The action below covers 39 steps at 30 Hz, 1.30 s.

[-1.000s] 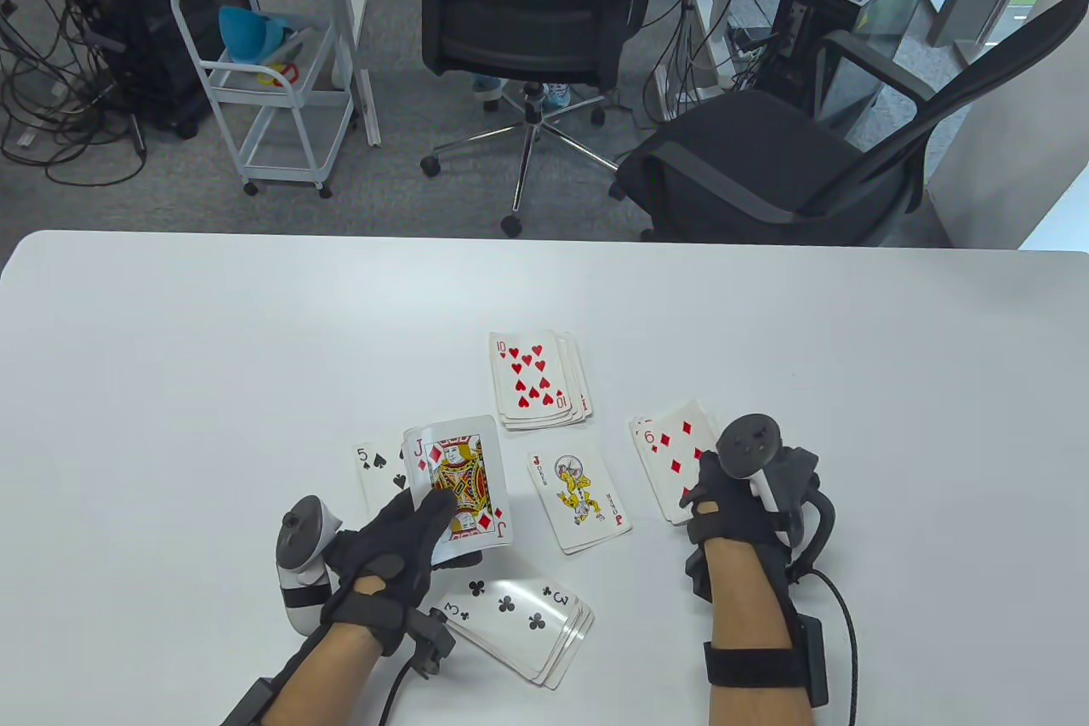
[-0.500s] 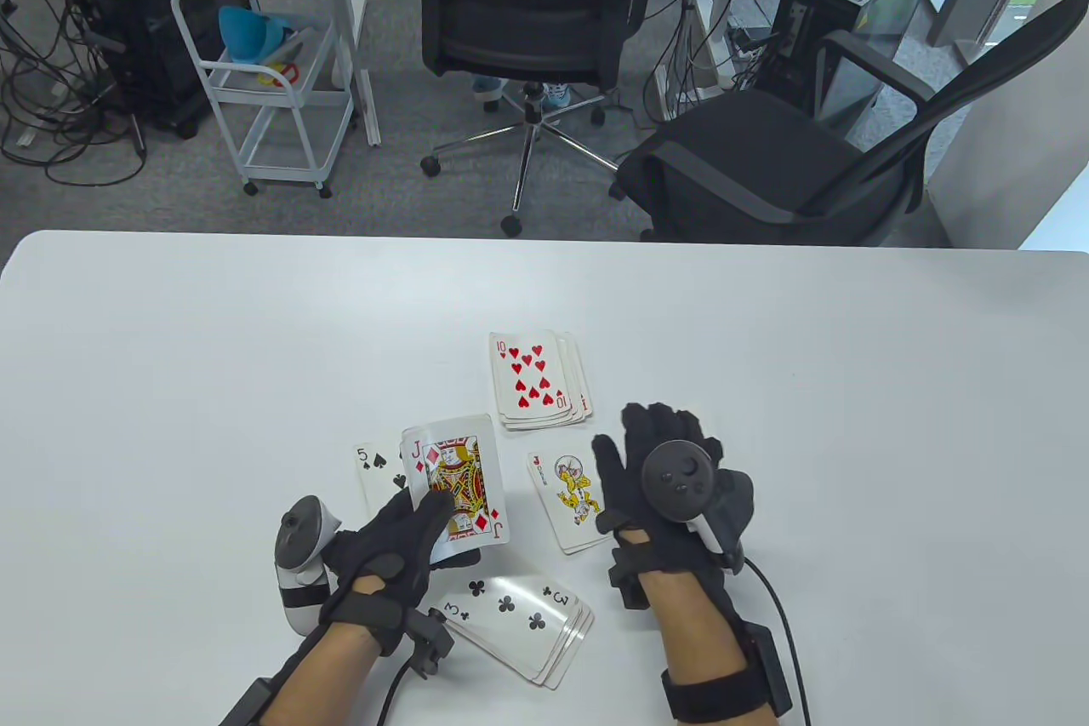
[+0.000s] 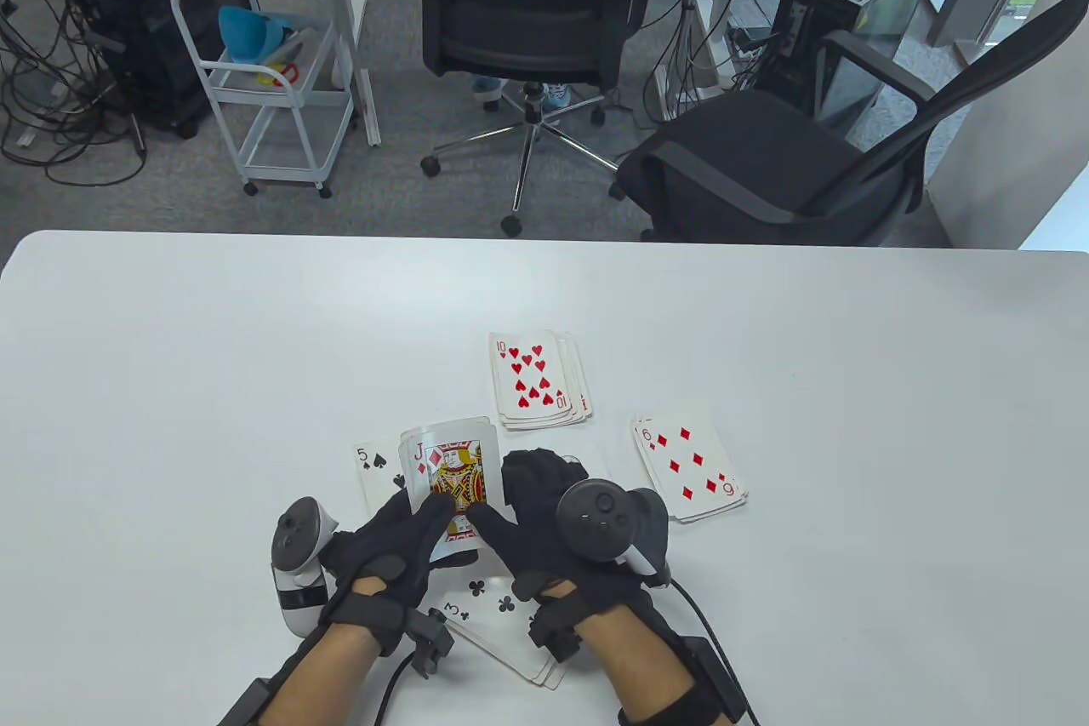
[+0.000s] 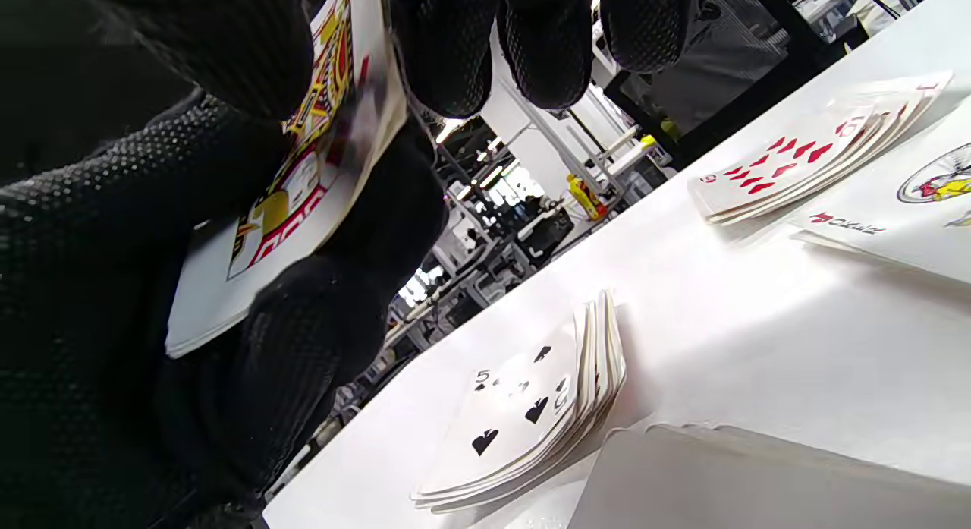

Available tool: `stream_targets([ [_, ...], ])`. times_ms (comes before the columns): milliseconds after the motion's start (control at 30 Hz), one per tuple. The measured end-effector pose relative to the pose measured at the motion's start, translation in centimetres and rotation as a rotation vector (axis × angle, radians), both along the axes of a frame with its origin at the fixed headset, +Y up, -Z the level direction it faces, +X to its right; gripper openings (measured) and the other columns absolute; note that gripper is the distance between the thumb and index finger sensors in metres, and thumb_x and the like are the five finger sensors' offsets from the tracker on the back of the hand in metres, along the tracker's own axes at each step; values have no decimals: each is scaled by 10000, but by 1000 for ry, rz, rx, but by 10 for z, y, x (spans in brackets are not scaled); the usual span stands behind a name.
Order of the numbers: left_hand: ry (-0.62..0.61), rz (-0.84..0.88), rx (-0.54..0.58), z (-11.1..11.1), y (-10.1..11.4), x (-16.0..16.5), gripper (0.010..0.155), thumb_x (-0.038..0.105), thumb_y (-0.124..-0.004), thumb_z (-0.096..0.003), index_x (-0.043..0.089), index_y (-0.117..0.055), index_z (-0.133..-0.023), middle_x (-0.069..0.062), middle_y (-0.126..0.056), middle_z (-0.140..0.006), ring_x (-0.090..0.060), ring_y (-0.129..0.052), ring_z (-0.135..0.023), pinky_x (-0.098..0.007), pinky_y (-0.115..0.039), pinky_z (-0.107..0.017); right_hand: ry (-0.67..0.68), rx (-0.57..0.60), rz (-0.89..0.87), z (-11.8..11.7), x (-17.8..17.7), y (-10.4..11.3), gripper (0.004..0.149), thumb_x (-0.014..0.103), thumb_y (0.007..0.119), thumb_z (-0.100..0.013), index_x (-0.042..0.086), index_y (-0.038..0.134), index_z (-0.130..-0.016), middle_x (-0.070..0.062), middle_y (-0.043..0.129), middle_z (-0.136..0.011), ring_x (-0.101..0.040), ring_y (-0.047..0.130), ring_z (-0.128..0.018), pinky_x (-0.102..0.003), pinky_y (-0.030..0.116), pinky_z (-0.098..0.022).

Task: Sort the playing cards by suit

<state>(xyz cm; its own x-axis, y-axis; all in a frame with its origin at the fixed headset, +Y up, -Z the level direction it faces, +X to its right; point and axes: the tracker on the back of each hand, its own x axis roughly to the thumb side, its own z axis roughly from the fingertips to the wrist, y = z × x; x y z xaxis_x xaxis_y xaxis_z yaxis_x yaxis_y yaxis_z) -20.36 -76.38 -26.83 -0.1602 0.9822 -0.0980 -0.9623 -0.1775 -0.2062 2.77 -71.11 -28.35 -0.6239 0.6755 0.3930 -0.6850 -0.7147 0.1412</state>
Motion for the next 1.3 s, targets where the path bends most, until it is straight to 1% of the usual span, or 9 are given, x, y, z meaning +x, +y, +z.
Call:
stream_targets([
  [300, 0, 7, 5, 1, 1, 1, 490, 443, -805, -533, 229, -743, -969, 0, -930, -900, -264, -1017, -743, -374, -954, -468, -28, 35, 29, 2, -2, -1, 587, 540, 824, -525, 107, 690, -897, -215, 595, -1052, -521, 515, -995, -746, 356, -669],
  [367, 0, 8, 7, 1, 0, 1, 488, 443, -807, -532, 232, -745, -967, 2, -932, -899, -261, -1019, -742, -373, -955, -468, -44, 58, 45, 3, -3, 0, 570, 547, 838, -515, 110, 704, -855, -210, 610, -1042, -518, 536, -990, -742, 375, -670],
  [433, 0, 4, 7, 1, 0, 1, 488, 441, -811, -531, 229, -748, -966, 2, -934, -897, -263, -1019, -741, -374, -956, -467, -54, 66, 37, 3, -3, 1, 516, 534, 862, -501, 100, 756, -760, -209, 649, -1020, -513, 568, -980, -739, 394, -672],
  [533, -3, 13, -2, 1, -1, 1, 487, 444, -813, -532, 230, -749, -964, 5, -937, -894, -259, -1022, -739, -371, -957, -467, -48, 73, -2, 4, -3, 2, 449, 481, 878, -500, 94, 787, -710, -195, 707, -986, -495, 626, -964, -732, 421, -675],
  [800, -11, 41, -23, 1, -3, 2, 496, 457, -799, -536, 230, -736, -972, -8, -919, -908, -268, -1008, -751, -378, -948, -477, -68, 102, -28, 5, 1, 5, 384, 389, 823, -530, 53, 837, -716, -185, 771, -954, -475, 696, -937, -727, 443, -678],
  [1000, -59, 118, -67, 2, -9, 6, 514, 470, -806, -533, 234, -723, -983, -15, -897, -928, -281, -989, -771, -386, -938, -490, -80, 111, -45, 2, 7, 7, 388, 363, 766, -548, 29, 896, -696, -164, 827, -929, -459, 719, -929, -722, 454, -678],
  [1133, -71, 118, -62, 2, -8, 9, 517, 463, -804, -534, 246, -707, -993, -15, -871, -953, -285, -967, -799, -390, -929, -508, -126, 180, -7, 2, 11, 6, 404, 398, 787, -542, 75, 889, -762, -164, 812, -943, -460, 717, -928, -713, 471, -675],
  [1200, -72, 116, -56, 1, -8, 9, 523, 466, -808, -533, 245, -705, -996, -18, -866, -957, -287, -965, -802, -388, -928, -511, -152, 180, -12, 1, 13, 6, 454, 421, 819, -530, 75, 840, -822, -182, 762, -974, -472, 688, -938, -713, 464, -676],
  [1300, -77, 116, -52, 2, -9, 10, 522, 464, -810, -534, 246, -704, -996, -18, -866, -957, -285, -965, -802, -388, -928, -511, -181, 195, -12, 2, 17, 8, 482, 430, 859, -514, 81, 806, -842, -187, 734, -987, -476, 671, -944, -714, 462, -675],
])
